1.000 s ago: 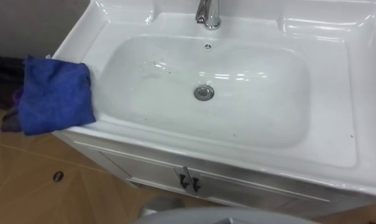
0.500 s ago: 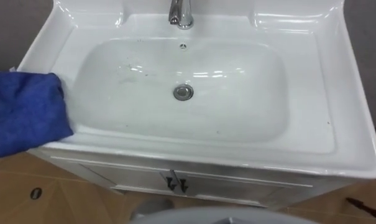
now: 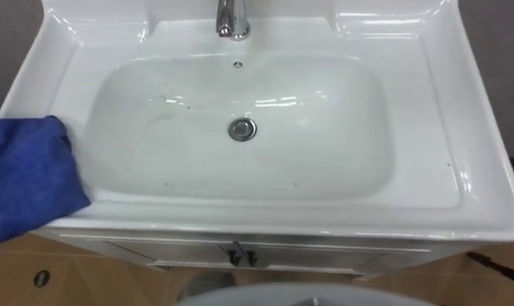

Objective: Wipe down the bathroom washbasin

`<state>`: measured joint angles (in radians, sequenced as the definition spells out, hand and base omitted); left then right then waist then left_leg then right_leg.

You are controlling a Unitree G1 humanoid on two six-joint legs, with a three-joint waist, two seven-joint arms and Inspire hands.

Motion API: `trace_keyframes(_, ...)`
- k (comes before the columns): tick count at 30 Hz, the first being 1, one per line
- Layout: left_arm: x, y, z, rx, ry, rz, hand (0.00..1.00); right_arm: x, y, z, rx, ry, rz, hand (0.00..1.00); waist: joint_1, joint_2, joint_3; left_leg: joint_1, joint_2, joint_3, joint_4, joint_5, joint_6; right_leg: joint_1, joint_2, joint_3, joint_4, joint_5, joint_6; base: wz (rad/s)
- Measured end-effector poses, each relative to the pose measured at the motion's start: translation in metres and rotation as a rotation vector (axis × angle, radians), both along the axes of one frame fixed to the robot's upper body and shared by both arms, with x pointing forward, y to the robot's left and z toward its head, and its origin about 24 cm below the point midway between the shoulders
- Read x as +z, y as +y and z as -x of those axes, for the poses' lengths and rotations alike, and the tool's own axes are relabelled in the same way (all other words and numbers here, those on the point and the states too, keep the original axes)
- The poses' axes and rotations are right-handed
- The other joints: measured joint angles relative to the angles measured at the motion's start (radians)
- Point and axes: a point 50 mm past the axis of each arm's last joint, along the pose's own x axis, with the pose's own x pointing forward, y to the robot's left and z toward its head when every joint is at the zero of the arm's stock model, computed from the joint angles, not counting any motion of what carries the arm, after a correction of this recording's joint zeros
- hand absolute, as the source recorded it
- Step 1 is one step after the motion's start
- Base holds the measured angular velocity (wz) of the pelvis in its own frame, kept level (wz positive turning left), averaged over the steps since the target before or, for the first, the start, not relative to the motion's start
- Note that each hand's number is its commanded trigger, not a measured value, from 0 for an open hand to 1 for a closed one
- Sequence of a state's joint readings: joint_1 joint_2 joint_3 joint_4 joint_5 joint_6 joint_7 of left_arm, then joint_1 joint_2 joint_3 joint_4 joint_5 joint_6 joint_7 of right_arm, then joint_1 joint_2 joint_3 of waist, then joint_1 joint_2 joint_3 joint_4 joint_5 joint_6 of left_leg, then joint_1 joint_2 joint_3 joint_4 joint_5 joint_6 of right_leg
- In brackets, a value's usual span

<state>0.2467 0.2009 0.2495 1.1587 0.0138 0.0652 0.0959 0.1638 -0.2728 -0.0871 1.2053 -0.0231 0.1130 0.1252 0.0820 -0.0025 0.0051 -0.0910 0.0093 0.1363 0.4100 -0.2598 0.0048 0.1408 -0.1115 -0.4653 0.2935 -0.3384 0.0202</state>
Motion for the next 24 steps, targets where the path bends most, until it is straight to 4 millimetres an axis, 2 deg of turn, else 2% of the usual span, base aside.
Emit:
trace_keyframes(6, -0.001, -0.003, 0.002, 0.001, 0.01, 0.03, 0.0, -0.001, 0.003, -0.002, 0.02, 0.016, -0.026, 0.0, 0.003, 0.001, 0.0009, -0.005, -0.001, 0.005, 0.007, -0.02, 0.024, 0.001, -0.008, 0.004, 0.001, 0.017, 0.023, -0.02)
trace_keyframes(9, -0.001, -0.004, 0.005, -0.025, 0.035, 0.042, 0.0, -0.001, 0.005, -0.01, 0.01, -0.009, -0.043, 0.0, 0.009, 0.004, 0.0016, -0.009, -0.001, 0.021, 0.018, -0.031, 0.042, -0.002, -0.006, 0.032, -0.003, 0.034, 0.038, -0.17)
trace_keyframes(13, -0.002, -0.004, 0.003, -0.041, 0.03, 0.058, 0.0, -0.001, 0.006, -0.02, 0.017, -0.034, -0.046, 0.0, 0.014, -0.001, 0.0003, -0.022, -0.004, 0.03, 0.022, -0.032, 0.058, -0.016, -0.009, 0.056, 0.0, 0.057, 0.049, -0.09)
trace_keyframes(18, -0.002, -0.005, -0.004, -0.055, 0.012, 0.08, 0.0, -0.003, 0.015, -0.027, 0.003, -0.061, -0.098, 0.0, 0.011, -0.017, 0.0002, -0.024, -0.007, 0.031, 0.024, -0.035, 0.079, -0.028, -0.01, 0.072, 0.0, 0.086, 0.052, -0.01)
trace_keyframes(24, -0.002, -0.005, -0.004, -0.072, 0.015, 0.087, 0.0, -0.004, 0.021, -0.03, -0.001, -0.079, -0.133, 0.0, 0.011, -0.036, -0.0001, -0.021, -0.007, 0.038, 0.03, -0.038, 0.088, -0.026, -0.012, 0.081, 0.001, 0.094, 0.054, -0.02)
